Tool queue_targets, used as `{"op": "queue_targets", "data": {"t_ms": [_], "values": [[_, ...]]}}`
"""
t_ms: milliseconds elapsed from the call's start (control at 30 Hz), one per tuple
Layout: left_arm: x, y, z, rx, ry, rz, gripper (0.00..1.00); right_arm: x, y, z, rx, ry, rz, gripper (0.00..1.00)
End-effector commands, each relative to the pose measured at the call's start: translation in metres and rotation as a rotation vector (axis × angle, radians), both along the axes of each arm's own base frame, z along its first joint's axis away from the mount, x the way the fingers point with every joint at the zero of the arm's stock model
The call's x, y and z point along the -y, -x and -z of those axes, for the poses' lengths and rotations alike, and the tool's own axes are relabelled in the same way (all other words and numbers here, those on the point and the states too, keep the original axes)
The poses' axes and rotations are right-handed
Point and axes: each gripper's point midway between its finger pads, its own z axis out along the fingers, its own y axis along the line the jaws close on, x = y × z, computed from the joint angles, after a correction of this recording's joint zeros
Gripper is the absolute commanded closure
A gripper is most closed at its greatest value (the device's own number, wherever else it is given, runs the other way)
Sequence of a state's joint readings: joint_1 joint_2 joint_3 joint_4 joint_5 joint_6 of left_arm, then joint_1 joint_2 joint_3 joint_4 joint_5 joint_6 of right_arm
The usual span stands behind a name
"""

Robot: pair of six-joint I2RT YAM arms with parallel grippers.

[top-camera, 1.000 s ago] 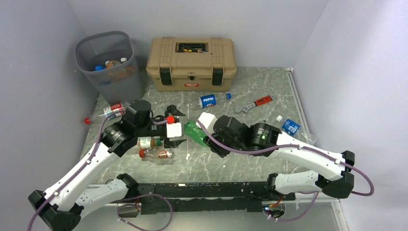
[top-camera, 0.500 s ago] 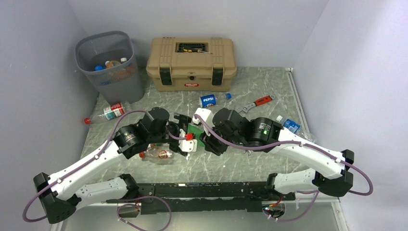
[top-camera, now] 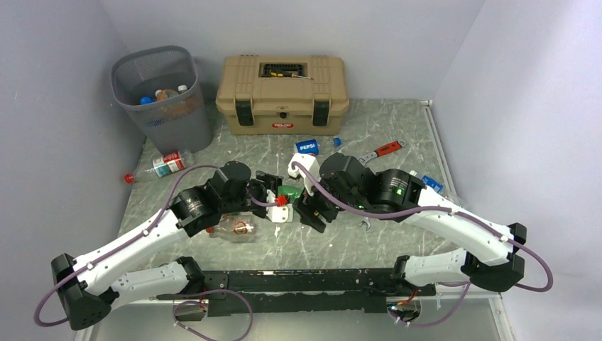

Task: Put the plastic bottles in the bin
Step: Pick up the plastic bottle at the center of the board.

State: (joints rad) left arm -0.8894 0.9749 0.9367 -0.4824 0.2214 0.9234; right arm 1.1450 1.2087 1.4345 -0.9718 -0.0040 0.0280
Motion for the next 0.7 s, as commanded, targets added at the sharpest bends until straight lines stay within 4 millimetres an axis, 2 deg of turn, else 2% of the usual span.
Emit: {"op": "queue_targets", "data": {"t_ms": [0, 33, 67, 200, 267, 333, 400, 467, 567, 667], "values": [[0.014, -0.003, -0.043, 0.006, 0.187, -0.034, 0.69, -0.009, -0.001, -0.058, 0.061, -0.231, 0.026, 0.13], [0.015, -0.001, -0.044, -0.012, 0.205, -0.034, 0.7, -0.005, -0.007, -0.068, 0.1, -0.272, 0.063, 0.03], [0.017, 0.003, -0.046, -0.042, 0.231, -0.035, 0.72, 0.001, -0.011, -0.079, 0.135, -0.319, 0.098, 0.01], [0.026, 0.017, -0.062, -0.171, 0.356, -0.025, 0.79, 0.036, -0.025, -0.117, 0.299, -0.561, 0.242, 0.0], [0.033, 0.025, -0.075, -0.253, 0.438, -0.024, 0.8, 0.051, -0.02, -0.131, 0.349, -0.726, 0.261, 0.0], [0.039, 0.032, -0.088, -0.364, 0.52, -0.035, 0.85, 0.058, -0.011, -0.134, 0.368, -0.876, 0.244, 0.0], [0.047, 0.044, -0.103, -0.472, 0.605, -0.005, 1.0, 0.059, -0.007, -0.132, 0.365, -0.954, 0.233, 0.0], [0.053, 0.052, -0.118, -0.571, 0.715, 0.016, 1.0, 0.053, -0.008, -0.122, 0.344, -0.961, 0.235, 0.0], [0.058, 0.06, -0.138, -0.662, 0.877, 0.07, 1.0, 0.037, -0.005, -0.119, 0.315, -1.037, 0.196, 0.0], [0.062, 0.066, -0.146, -0.757, 0.948, 0.103, 1.0, 0.028, -0.002, -0.128, 0.303, -1.134, 0.167, 0.0]]}}
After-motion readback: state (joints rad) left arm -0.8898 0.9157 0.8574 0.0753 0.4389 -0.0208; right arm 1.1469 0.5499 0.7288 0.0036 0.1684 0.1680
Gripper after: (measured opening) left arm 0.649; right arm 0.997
